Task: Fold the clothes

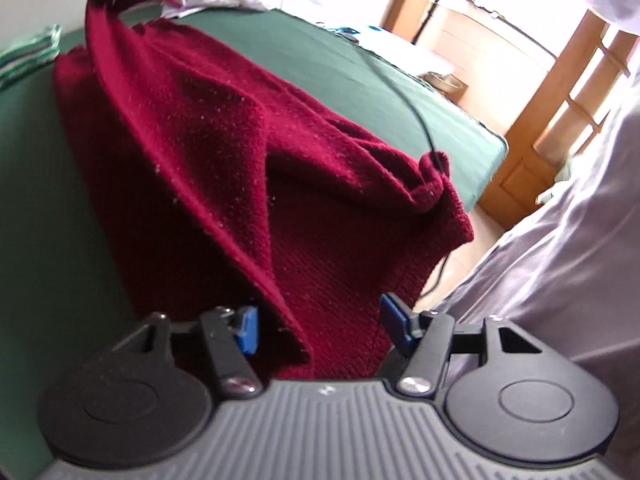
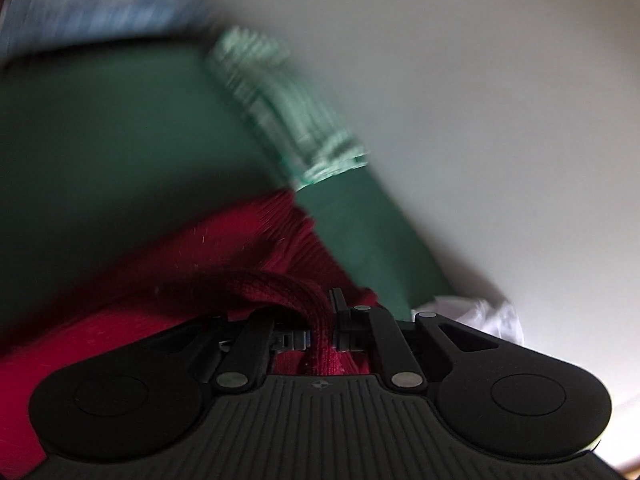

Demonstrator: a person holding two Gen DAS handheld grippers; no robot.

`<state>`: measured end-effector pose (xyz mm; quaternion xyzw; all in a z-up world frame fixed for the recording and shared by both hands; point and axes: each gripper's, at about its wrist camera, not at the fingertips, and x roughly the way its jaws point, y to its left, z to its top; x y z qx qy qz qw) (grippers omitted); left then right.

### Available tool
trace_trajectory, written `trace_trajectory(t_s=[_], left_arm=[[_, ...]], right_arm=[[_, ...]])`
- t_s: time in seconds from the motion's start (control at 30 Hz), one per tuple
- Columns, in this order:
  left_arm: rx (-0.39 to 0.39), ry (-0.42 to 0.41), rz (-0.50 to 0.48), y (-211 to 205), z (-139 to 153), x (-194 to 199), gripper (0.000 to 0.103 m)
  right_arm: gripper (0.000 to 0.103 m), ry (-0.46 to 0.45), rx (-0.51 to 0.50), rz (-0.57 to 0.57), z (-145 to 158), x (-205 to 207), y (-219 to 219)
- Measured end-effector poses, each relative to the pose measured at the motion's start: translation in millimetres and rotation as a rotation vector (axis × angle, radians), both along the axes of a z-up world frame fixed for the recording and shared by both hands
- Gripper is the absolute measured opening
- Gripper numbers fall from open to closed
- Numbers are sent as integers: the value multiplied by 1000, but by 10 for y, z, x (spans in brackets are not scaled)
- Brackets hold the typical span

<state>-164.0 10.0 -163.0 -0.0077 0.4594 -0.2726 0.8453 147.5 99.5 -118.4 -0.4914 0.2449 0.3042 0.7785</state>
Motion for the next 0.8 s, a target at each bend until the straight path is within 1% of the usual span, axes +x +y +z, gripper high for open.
trace_trajectory(t_s=[0.07, 0.13, 0.17, 0.2, 0.23, 0.27, 0.3, 0.33, 0.37, 0.4, 0.43, 0.47, 0.5, 0.57, 0.67, 0.77, 0.8], left_arm=[[-9, 8, 25, 15, 8, 7, 62], [-39, 25, 59, 62, 11, 5, 62], [-56, 33, 75, 93, 15, 9, 62], [-74, 42, 89, 131, 20, 18, 62], [-93, 51, 102, 170, 26, 27, 62], [-104, 54, 113, 199, 44, 33, 61], [-108, 51, 121, 220, 74, 36, 61], [-108, 44, 126, 242, 107, 34, 61], [-104, 33, 128, 267, 142, 23, 61], [-105, 23, 133, 297, 169, 11, 61], [-108, 23, 140, 330, 170, 18, 62], [-112, 30, 147, 360, 155, 38, 63], [-112, 43, 148, 364, 127, 72, 63], [-102, 73, 132, 329, 62, 159, 63], [-79, 70, 88, 244, 84, 222, 63], [-79, 85, 90, 208, 78, 279, 64], [-80, 91, 96, 197, 61, 288, 64]], right_arm=[[8, 17, -42, 22, -268, 123, 225], [22, 10, -73, 31, -471, 249, 368], [25, -21, -71, 20, -507, 296, 378], [38, -56, -65, 4, -532, 335, 374], [47, -77, -40, -22, -499, 381, 345], [48, -76, 7, -57, -409, 435, 278], [48, -55, 74, -103, -274, 491, 172], [46, -14, 156, -158, -108, 554, 11], [44, 53, 250, -212, 60, 602, -172], [43, 147, 356, -254, 210, 632, -376], [43, 260, 463, -281, 310, 649, -594], [43, 383, 550, -301, 347, 665, -781], [43, 496, 609, -320, 321, 679, -919], [43, 612, 686, -353, 171, 677, -1057], [43, 621, 755, -349, -27, 671, -937], [39, 627, 820, -309, -167, 679, -748], [38, 613, 827, -286, -195, 679, -653]])
